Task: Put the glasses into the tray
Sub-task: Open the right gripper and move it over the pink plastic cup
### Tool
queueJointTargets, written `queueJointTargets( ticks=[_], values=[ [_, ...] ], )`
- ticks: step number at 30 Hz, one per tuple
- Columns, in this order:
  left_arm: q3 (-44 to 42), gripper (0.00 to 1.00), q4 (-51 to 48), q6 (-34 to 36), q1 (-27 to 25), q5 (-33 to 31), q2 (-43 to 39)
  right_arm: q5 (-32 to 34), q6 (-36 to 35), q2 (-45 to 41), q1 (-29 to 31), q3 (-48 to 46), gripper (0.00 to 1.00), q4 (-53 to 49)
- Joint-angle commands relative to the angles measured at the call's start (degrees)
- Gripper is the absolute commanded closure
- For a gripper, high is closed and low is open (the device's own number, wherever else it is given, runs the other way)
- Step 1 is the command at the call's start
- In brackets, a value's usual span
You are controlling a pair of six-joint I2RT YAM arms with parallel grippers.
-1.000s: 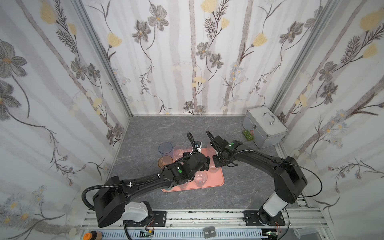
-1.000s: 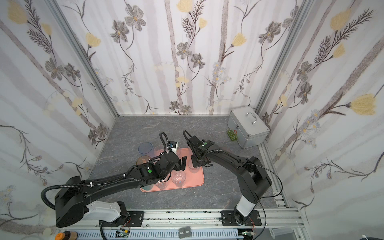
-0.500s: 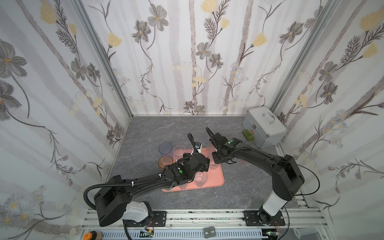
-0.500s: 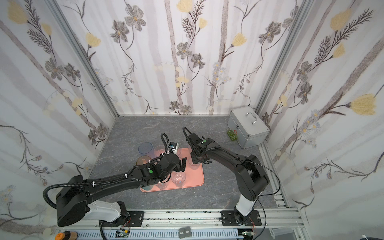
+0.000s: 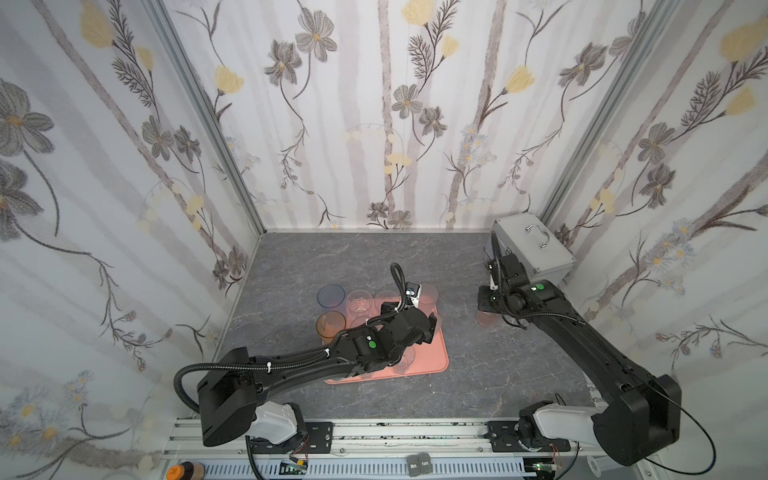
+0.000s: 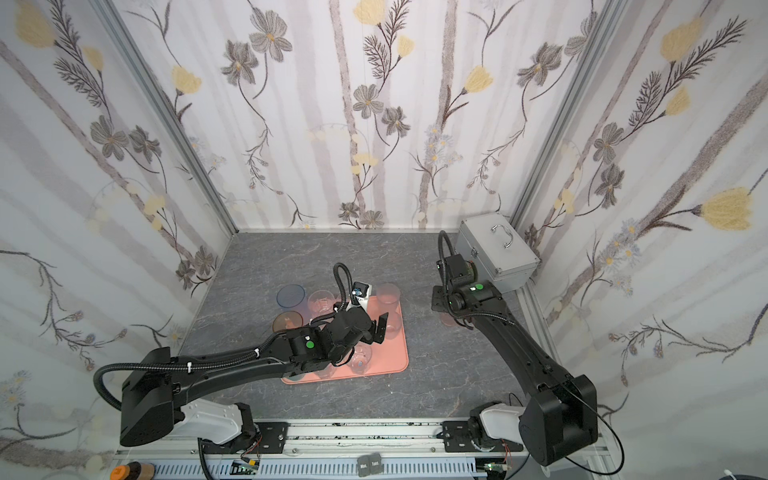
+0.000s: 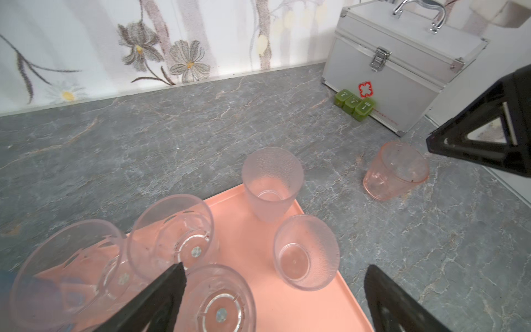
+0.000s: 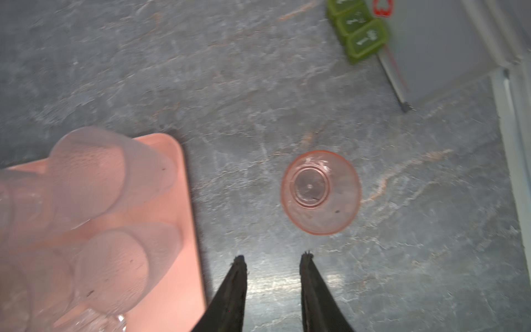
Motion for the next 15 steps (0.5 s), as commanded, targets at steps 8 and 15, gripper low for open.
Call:
queueJointTargets(
  ticks=[8,15],
  values=[
    [8.36,0.0,0.0,3.77,-5.04,1.53,15.58,-10.3,1.04,1.35,-12.57,-7.72,0.66,12.27],
    [9.1,0.0,0.08,4.81,-5.28,1.94,19.33,-11.59,2.26,4.7,-13.53,-11.05,0.67,17.68]
  ],
)
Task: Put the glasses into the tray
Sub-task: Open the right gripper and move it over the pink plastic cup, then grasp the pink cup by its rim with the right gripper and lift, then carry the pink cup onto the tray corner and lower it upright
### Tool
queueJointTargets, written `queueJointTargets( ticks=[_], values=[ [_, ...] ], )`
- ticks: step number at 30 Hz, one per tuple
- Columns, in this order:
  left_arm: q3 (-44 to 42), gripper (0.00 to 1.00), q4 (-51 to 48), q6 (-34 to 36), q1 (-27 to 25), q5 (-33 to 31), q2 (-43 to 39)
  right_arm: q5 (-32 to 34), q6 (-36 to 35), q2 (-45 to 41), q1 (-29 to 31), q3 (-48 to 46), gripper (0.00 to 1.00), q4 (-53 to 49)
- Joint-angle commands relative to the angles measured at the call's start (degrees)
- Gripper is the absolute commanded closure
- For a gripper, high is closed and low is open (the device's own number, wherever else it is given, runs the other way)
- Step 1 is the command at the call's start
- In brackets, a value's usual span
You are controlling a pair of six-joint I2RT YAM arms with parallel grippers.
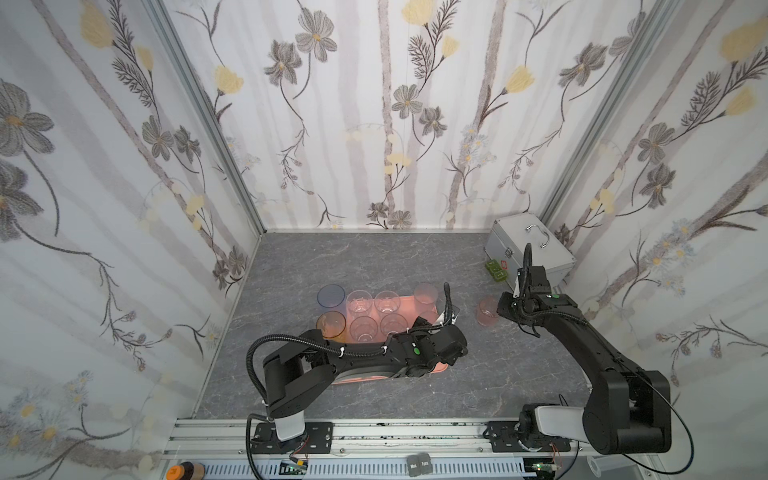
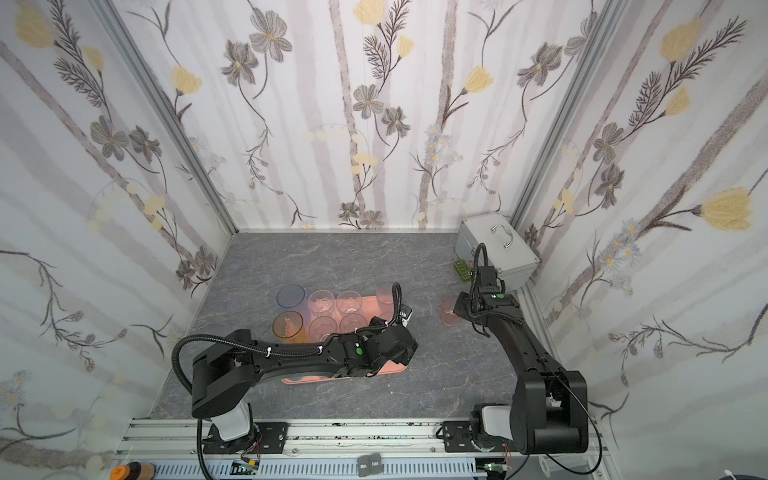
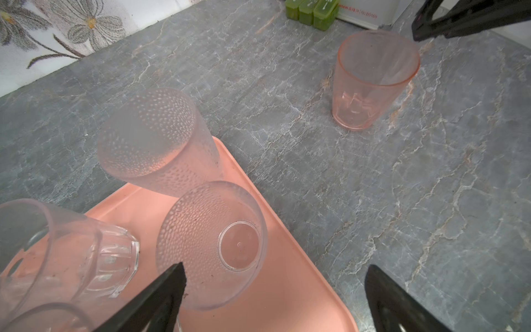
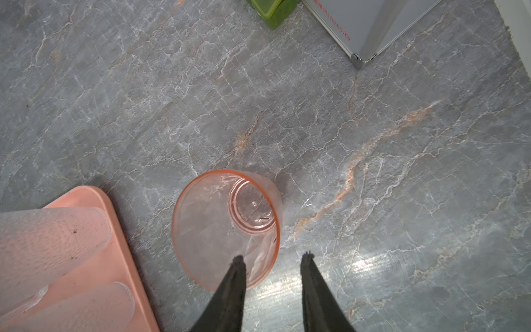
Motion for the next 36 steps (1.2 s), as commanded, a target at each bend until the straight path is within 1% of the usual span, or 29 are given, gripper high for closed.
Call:
queueJointTargets(
  ticks=[1,5,9,13,17,21,26,31,34,36],
  values=[
    [0.6,0.0,0.53,0.97,-0.01,-0.3,0.29,-1.91,1.13,1.43,-0.13,-0.87,0.68,5.79],
    [0.7,0.0,0.53,1.58,0.01,-0.78,0.22,-2.51,1.22,3.55,-0.13,-1.99,0.73,7.53],
    [0.6,0.0,0.53,1.5,-0.01,-0.78,0.11,-2.96,1.23,4.15,-0.16,-3.08,0.86,8.38],
    [0.42,0.0,0.45,1.75,0.06,-1.31,-0.26,-3.24,1.2,2.49,0.32,-3.32,0.97,7.33],
    [0.56,0.0,0.45,2.94,0.41,-2.57,-1.44,-2.42,1.28,-0.67,3.64,-2.49,1.0,3.72],
    [-0.87,0.0,0.45,2.76,2.4,-4.17,-5.07,1.38,1.22,-4.23,10.14,-0.01,1.0,-2.52],
    [-5.36,0.0,0.53,0.14,5.4,-4.86,-12.25,6.07,2.38,-7.97,19.6,1.03,1.0,-11.03],
    [-12.22,0.0,0.45,-1.84,7.83,-6.49,-20.81,8.45,7.96,-10.69,29.85,0.33,1.0,-16.42],
    [-15.8,0.0,0.45,-3.18,9.07,-5.8,-25.6,8.49,11.19,-10.08,36.1,0.32,1.0,-17.36],
    [-17.22,0.0,0.45,-3.67,9.54,-5.3,-27.65,8.91,12.45,-8.19,39.48,1.18,1.0,-17.27]
  ],
)
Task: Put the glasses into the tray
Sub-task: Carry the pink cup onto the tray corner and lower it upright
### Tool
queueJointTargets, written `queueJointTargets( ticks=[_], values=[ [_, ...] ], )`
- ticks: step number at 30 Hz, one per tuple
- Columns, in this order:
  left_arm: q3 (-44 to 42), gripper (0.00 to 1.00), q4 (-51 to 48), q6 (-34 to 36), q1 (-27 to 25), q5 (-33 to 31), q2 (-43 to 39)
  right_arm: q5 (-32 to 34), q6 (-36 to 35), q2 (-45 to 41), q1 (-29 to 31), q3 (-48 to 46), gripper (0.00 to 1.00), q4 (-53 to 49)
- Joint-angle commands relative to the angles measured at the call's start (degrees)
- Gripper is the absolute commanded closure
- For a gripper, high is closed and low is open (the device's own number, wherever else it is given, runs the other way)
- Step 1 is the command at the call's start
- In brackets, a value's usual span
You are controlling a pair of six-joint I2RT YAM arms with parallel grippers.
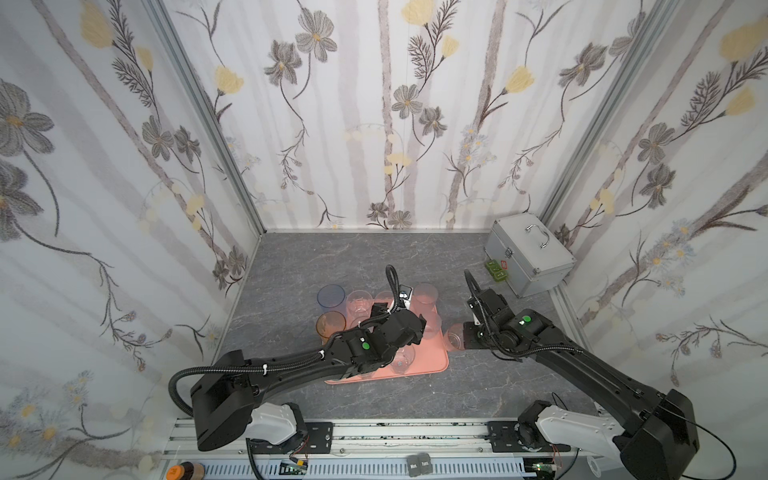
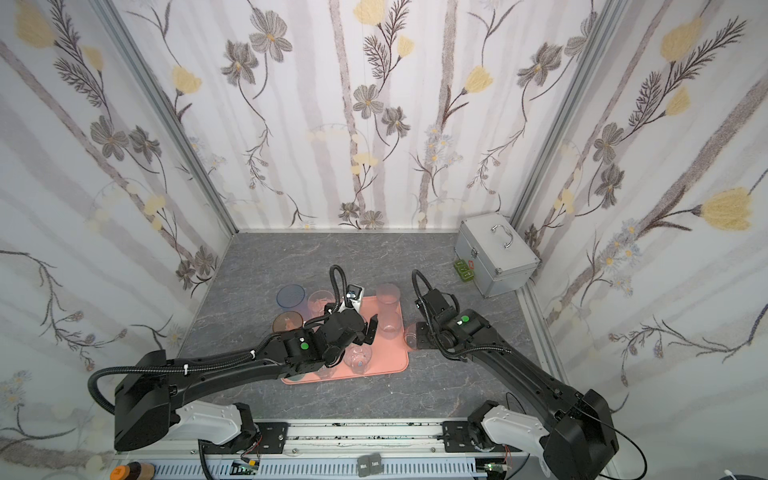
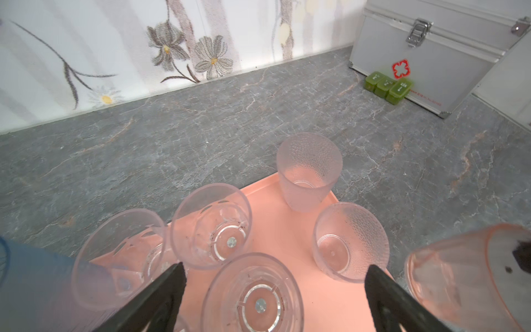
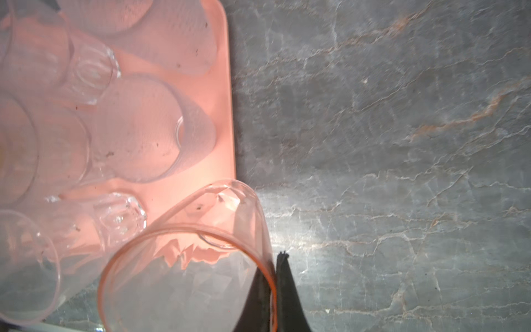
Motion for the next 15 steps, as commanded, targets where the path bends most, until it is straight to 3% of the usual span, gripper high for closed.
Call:
queueJointTargets(
  ticks=[1,7,15],
  values=[
    [-1.82,0.0,0.38,-2.26,0.52,-0.62,-2.52,2.06,4.34,2.79,4.16,1.24,1.0,-0.51],
    [-2.98,0.0,0.38,-4.26,0.54,0.46,-3.89,1.72,5.08,10.41,10.64,5.02,1.0,1.8],
    [-3.2,0.0,0.47,-4.82,0.54,0.63,-4.07,0.95,3.88,15.67,12.05,5.12,1.0,3.7]
  ],
)
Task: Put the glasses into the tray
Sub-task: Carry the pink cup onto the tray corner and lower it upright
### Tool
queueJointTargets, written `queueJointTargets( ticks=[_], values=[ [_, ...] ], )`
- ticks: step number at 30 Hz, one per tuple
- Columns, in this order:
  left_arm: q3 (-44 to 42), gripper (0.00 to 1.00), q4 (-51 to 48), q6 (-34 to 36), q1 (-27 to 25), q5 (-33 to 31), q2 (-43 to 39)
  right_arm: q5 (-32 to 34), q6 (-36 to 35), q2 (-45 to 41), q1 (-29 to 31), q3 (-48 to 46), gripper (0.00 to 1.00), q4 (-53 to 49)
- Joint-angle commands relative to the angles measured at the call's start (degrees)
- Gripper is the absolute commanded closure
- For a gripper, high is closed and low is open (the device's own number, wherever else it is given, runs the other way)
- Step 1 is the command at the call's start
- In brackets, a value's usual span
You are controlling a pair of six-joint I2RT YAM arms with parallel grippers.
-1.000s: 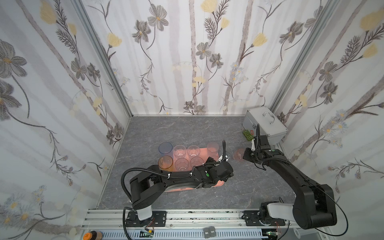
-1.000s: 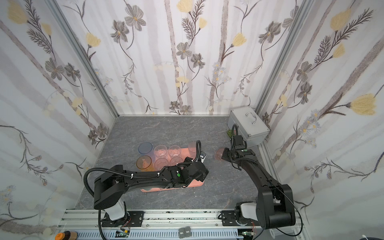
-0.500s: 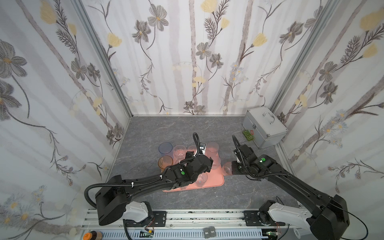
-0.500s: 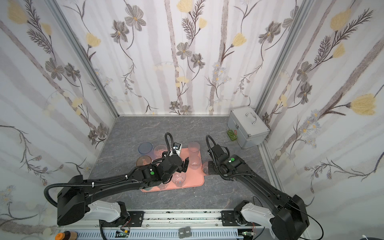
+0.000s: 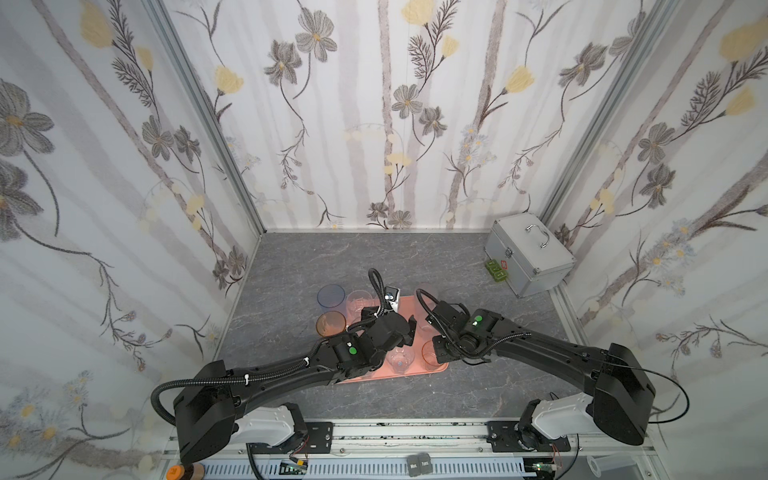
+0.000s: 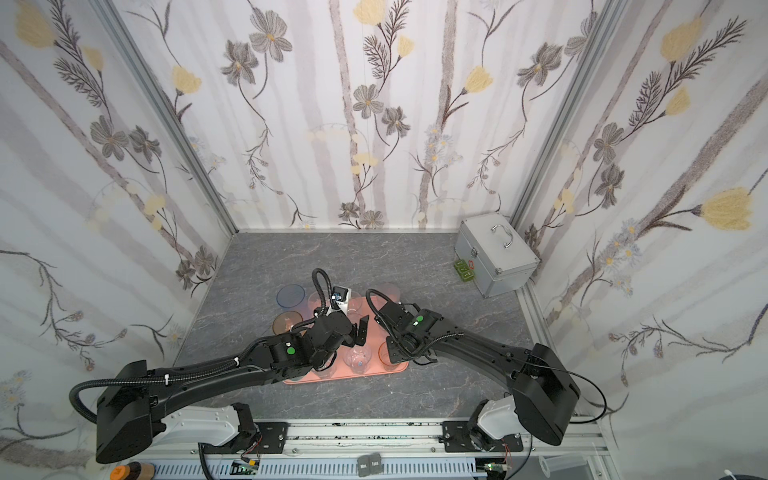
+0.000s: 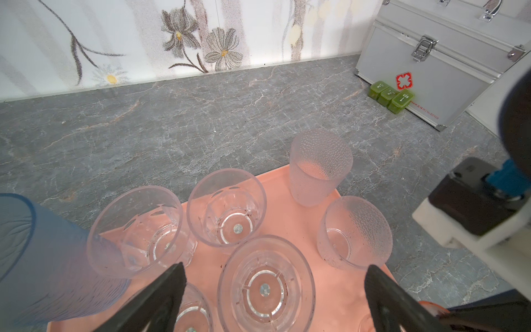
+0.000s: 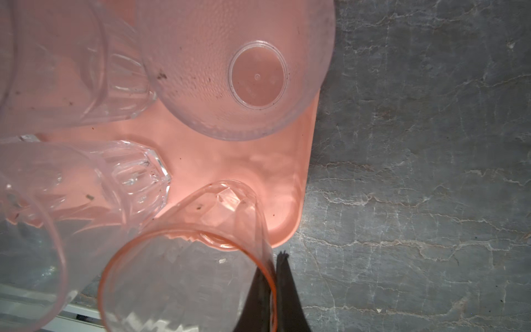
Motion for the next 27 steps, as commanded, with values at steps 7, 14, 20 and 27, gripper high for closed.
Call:
queueJointTargets(
  ticks=[7,14,20,27],
  values=[
    [-0.09,0.0,0.53,-1.16,0.11,-0.66,0.04,2.51,-0.4,4.62,0.13,-0.33,1.0,2.65],
    [-0.38,0.0,0.53,-1.34,0.08,-0.53,0.22,5.63,-0.49,4.14,0.15,-0.01,1.0,0.46],
    [-0.41,0.0,0.53,-1.43,0.11,-0.51,0.71,7.99,-1.0,3.68,0.13,0.44,1.0,-1.38],
    [-0.54,0.0,0.53,-1.65,0.06,-0.7,0.57,8.1,-1.21,4.18,0.13,0.52,0.97,-1.2]
  ],
)
